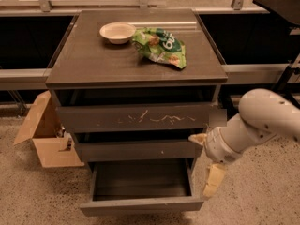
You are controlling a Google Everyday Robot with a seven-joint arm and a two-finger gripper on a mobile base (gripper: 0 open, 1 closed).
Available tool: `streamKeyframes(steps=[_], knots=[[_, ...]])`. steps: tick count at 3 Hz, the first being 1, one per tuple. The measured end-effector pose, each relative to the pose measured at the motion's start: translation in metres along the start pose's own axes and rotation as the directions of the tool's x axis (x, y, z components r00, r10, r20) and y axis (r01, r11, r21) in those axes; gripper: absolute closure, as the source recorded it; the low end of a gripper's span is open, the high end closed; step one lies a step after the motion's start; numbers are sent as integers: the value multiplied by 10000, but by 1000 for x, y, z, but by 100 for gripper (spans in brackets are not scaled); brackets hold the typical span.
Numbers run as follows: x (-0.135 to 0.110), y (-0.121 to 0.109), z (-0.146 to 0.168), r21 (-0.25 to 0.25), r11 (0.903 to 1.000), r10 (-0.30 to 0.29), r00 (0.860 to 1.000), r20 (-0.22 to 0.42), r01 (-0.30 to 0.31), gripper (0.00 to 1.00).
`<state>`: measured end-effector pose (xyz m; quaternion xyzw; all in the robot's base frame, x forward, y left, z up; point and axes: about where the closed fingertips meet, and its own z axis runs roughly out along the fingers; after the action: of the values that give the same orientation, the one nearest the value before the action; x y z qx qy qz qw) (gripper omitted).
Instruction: Close bottom drawer
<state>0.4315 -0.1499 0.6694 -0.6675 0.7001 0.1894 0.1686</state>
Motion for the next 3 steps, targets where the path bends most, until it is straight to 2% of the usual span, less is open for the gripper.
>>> streamKeyframes(steps=[1, 2, 3], knots=[[13, -2, 43, -601, 9982, -15, 9987, 505, 46, 0], [29, 0, 105, -1467, 9890, 396, 9894, 1399, -189, 0], [37, 2, 142, -1983, 9790, 856, 9786, 1871, -477, 0]])
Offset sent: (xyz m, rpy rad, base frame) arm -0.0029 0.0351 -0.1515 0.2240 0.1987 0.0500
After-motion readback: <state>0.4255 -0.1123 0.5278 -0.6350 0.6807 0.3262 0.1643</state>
